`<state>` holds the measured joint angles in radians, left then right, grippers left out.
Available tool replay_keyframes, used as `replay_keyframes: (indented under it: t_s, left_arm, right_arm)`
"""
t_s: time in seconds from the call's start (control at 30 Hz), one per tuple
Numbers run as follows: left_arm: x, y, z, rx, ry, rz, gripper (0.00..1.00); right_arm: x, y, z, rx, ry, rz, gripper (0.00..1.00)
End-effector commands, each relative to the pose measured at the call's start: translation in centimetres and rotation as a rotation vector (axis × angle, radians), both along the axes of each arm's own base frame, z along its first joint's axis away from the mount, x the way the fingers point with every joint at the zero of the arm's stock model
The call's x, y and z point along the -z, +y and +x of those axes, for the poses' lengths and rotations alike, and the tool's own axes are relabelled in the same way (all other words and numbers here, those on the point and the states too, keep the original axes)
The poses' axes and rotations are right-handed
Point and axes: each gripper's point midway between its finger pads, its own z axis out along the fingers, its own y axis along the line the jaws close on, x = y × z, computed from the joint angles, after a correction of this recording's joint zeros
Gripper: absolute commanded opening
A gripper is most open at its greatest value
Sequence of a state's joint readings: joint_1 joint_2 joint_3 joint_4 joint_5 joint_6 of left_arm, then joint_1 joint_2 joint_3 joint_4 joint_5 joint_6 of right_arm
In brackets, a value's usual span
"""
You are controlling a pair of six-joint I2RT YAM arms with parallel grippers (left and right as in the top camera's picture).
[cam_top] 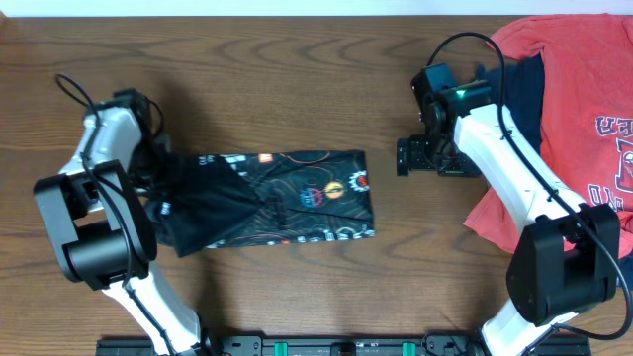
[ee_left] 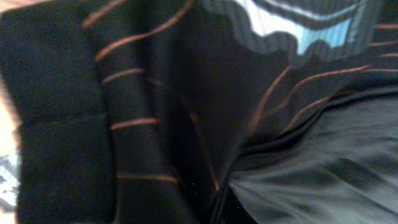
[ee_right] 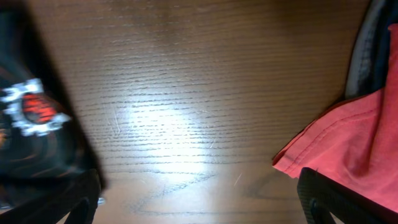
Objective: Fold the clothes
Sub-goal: 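Fold the left end of the strip rightward over the center with the left gripper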
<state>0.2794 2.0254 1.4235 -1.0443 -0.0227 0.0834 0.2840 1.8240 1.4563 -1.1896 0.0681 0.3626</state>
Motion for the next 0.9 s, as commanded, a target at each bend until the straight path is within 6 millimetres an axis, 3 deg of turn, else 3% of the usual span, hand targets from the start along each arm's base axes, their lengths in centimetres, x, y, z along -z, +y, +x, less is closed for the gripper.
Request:
replay_keyframes:
  t_s: [0.0,0.07,0.13,0.4,0.6,0.87]
  left_arm:
    - [-2.7,2.7,1.1,-0.085,-0.025,0.099,0.10]
    - [-4.2,2.5,1.1,-0.115,-0.013,0.087,0.09]
    - [-5.4,1.0,0.9,-0.130,0.004,0.022,0.07]
    - [-9.0,-8.6,-0.1,-0.130,0.076,-0.338,0.06]
    - [-10.3,-14.9,0.1,-0.063,0.084,-0.487,0.06]
    - [-10.0,-20.3,-0.2,0.047,0.098,-0.467,0.06]
  right_arm:
    - [0.0,-1.1,0.0,0.018,0.002,-0.016,0.99]
    - [0.0,-1.3,0.0,0.026,0.001,-0.015,0.99]
    - [0.0,-1.6,0.1,0.034,0.001,-0.016,0.99]
    - [0.0,-2.4,0.1,0.055,0.006,-0.017,0.99]
    - [0.0,-2.4,0.1,0.051,0.007,-0.017,0.99]
    - [0.0,-2.4,0.0,0.050,0.012,-0.018,0.99]
